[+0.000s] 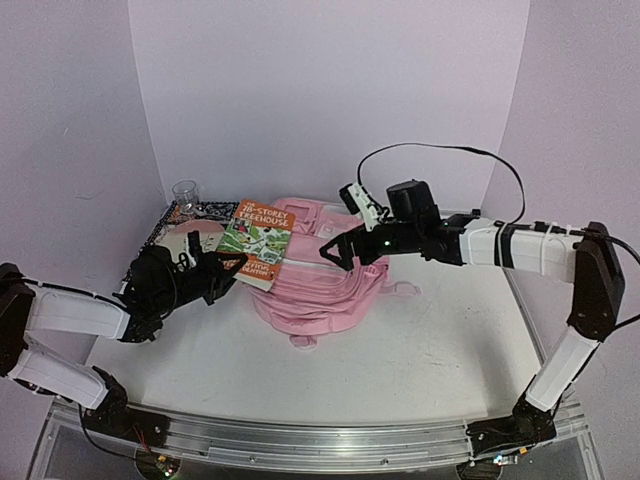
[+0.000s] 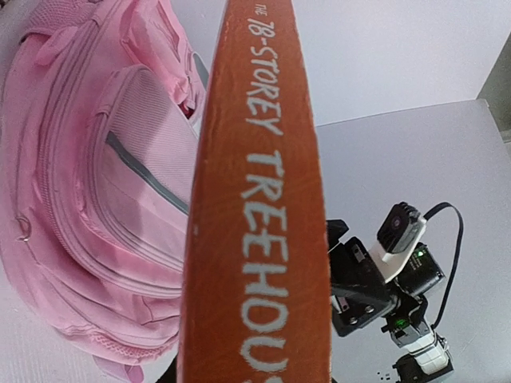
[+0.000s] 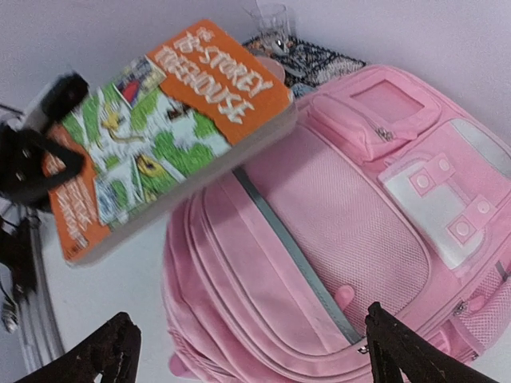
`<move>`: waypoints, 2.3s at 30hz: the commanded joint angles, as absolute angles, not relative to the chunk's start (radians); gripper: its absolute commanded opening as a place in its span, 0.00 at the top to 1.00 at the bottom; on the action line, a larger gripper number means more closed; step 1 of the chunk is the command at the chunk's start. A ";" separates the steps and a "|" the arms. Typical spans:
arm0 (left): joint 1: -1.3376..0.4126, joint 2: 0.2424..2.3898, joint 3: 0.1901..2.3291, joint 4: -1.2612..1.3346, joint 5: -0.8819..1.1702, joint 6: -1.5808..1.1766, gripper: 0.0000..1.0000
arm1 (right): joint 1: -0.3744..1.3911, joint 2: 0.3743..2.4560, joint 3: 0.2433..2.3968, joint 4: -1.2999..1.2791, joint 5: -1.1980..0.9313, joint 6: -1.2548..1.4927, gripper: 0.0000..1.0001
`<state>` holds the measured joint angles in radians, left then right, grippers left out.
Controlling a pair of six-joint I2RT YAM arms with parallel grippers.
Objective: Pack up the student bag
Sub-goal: Grab the largest pocket of the student bag.
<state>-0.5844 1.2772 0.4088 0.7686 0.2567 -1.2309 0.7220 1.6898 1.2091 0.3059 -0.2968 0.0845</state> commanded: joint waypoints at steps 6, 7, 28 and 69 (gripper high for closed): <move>-0.440 1.139 0.423 0.616 0.422 -1.160 1.00 | 0.867 1.880 1.346 0.042 0.059 -0.325 0.02; -0.434 1.144 0.422 0.604 0.434 -1.157 1.00 | 0.880 1.898 1.356 0.042 0.099 -0.341 0.03; -0.422 1.181 0.410 0.539 0.548 -1.108 1.00 | 0.958 2.042 1.444 0.044 0.448 -0.453 0.61; -0.473 0.943 0.455 0.209 0.617 -1.131 1.00 | 0.874 1.813 1.693 0.002 0.406 -0.062 1.00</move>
